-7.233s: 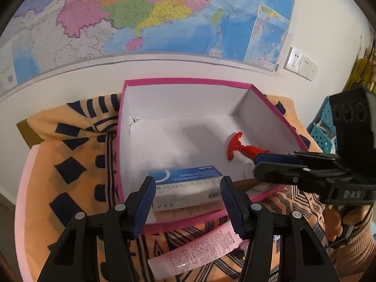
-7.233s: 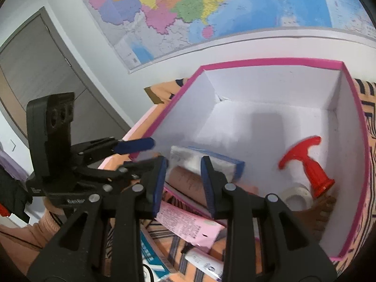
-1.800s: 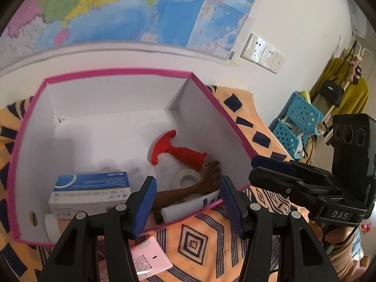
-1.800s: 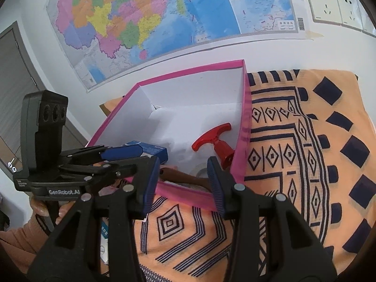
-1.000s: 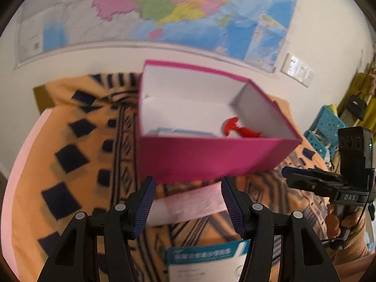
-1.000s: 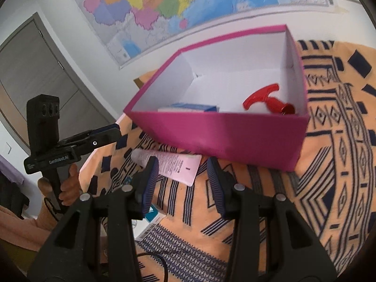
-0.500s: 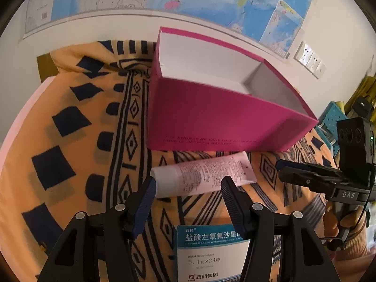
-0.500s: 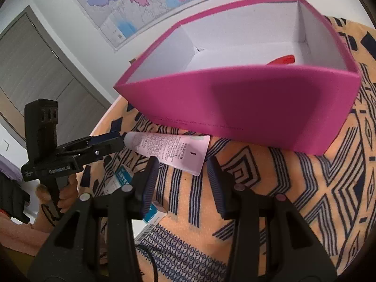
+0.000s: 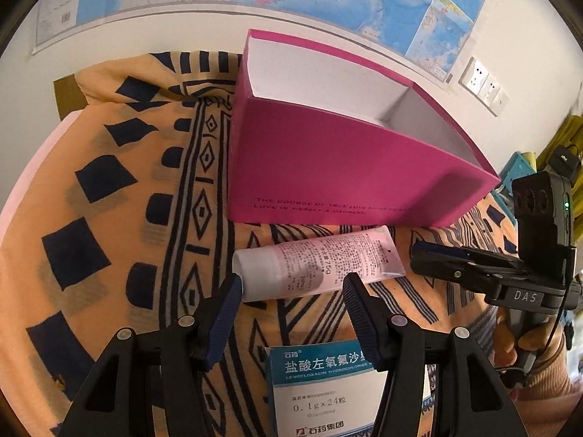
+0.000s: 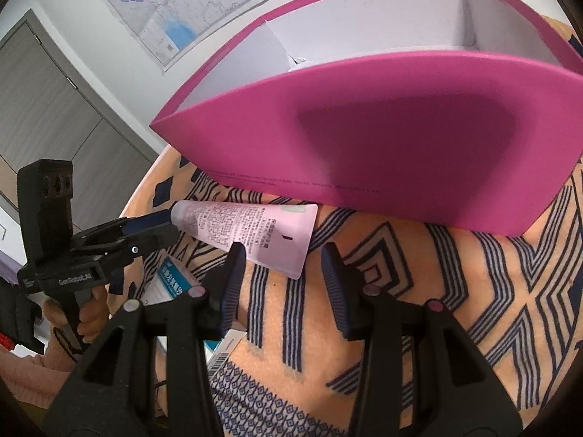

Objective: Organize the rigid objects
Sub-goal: 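Close the right gripper on the pink tube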

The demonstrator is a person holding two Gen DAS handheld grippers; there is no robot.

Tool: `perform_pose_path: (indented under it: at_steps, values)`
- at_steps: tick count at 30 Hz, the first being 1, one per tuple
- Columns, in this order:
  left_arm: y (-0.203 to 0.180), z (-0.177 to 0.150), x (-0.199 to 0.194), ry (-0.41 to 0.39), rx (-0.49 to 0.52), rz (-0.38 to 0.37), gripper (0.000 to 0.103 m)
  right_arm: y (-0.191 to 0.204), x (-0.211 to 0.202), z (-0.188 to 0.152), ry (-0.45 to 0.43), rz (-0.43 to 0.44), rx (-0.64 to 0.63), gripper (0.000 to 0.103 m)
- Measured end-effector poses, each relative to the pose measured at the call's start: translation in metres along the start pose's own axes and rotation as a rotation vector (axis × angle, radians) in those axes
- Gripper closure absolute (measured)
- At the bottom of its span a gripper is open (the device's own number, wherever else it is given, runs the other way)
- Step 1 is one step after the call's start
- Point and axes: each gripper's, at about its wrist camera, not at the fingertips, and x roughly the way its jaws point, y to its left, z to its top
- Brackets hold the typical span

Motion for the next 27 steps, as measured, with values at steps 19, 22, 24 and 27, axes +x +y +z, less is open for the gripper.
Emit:
perform_pose_path:
  at_steps: [19, 22, 24, 27]
  values:
    - [-0.003, 0.002, 0.006, 0.018, 0.011, 0.002, 0.046, 0.003, 0.022, 0.003, 0.013, 0.001, -0.006, 0.056]
    - [-0.003, 0.002, 0.005, 0.019, 0.010, -0.001, 0.046, 0.004, 0.022, 0.003, 0.011, -0.001, -0.003, 0.056]
    - [-0.004, 0.001, 0.005, 0.019, 0.012, 0.000, 0.046, 0.005, 0.023, 0.003, 0.011, -0.001, -0.003, 0.056]
    - [-0.007, 0.000, 0.004, 0.019, 0.017, 0.000, 0.046, 0.006, 0.023, 0.002, 0.012, -0.017, -0.014, 0.056]
